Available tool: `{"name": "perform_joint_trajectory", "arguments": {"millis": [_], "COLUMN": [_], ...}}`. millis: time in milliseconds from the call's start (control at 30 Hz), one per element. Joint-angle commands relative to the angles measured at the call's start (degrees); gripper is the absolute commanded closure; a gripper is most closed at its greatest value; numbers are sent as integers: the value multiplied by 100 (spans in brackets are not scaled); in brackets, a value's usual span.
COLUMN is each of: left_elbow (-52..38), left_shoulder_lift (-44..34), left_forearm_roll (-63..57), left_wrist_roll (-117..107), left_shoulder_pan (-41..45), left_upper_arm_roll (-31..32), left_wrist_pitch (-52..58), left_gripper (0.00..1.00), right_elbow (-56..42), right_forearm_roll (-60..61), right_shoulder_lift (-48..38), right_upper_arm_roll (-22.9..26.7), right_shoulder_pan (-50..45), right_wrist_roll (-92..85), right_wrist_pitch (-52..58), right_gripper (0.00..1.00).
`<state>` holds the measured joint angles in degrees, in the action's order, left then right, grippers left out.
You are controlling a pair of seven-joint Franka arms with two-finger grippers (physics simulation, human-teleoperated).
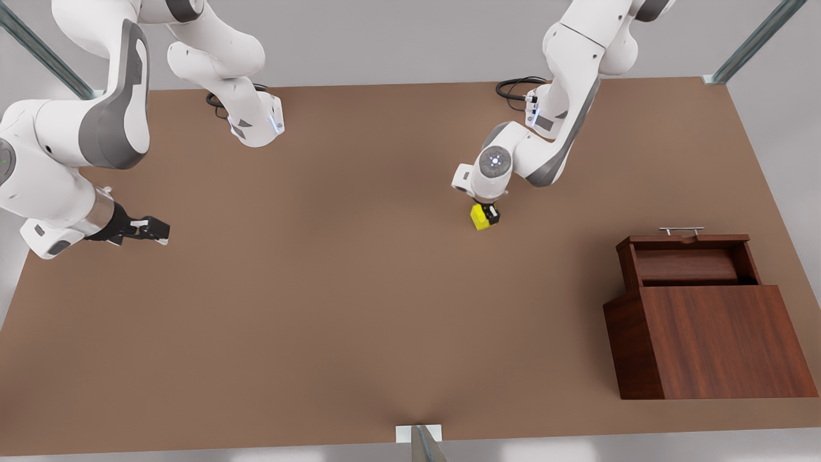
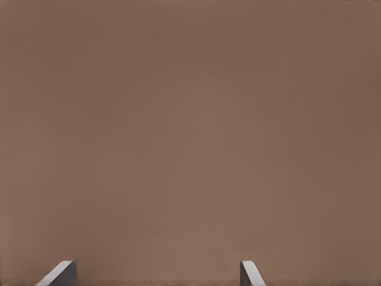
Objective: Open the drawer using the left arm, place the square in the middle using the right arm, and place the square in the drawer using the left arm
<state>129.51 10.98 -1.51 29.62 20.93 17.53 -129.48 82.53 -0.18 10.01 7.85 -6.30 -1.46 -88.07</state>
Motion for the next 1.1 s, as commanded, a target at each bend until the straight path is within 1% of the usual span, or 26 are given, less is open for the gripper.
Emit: {"name": "perform_joint_trajectory", "arguments": {"millis": [0,67,333,467,533,700,800,1000,1033,1067], "left_elbow": [4,4,241,311,390,452,540,540,540,540], "left_shoulder_lift": [0,35,220,247,326,440,449,756,774,818], "left_forearm_roll": [1,-51,-52,-60,-60,-60,-60,-60,-60,-60], "left_wrist_roll": [0,44,44,53,61,61,53,53,53,53], "left_shoulder_pan": [-10,-37,-37,-37,-37,-37,-37,-37,-37,-37], "left_upper_arm_roll": [-3,-56,-65,-74,-83,-162,-162,-170,-170,-179], "left_wrist_pitch": [-16,-33,-701,-727,-956,-1079,-1176,-1554,-1554,-1562], "left_gripper": [0,0,0,0,0,0,0,0,0,3], "right_elbow": [-9,-44,-44,-53,-88,-97,-343,-396,-396,-396], "right_forearm_roll": [9,0,9,26,18,26,62,70,70,70], "right_shoulder_lift": [1,10,18,18,18,18,185,194,194,194], "right_upper_arm_roll": [-3,-3,6,-3,-3,-11,-29,-55,-55,-55], "right_shoulder_pan": [6,6,6,-3,-3,-47,-56,-64,-64,-64], "right_wrist_roll": [-4,-4,-4,-4,-4,-4,-12,-13,-13,-13], "right_wrist_pitch": [0,0,0,0,-9,-9,-61,-62,-62,-62], "right_gripper": [0,0,0,0,0,0,0,0,0,0]}}
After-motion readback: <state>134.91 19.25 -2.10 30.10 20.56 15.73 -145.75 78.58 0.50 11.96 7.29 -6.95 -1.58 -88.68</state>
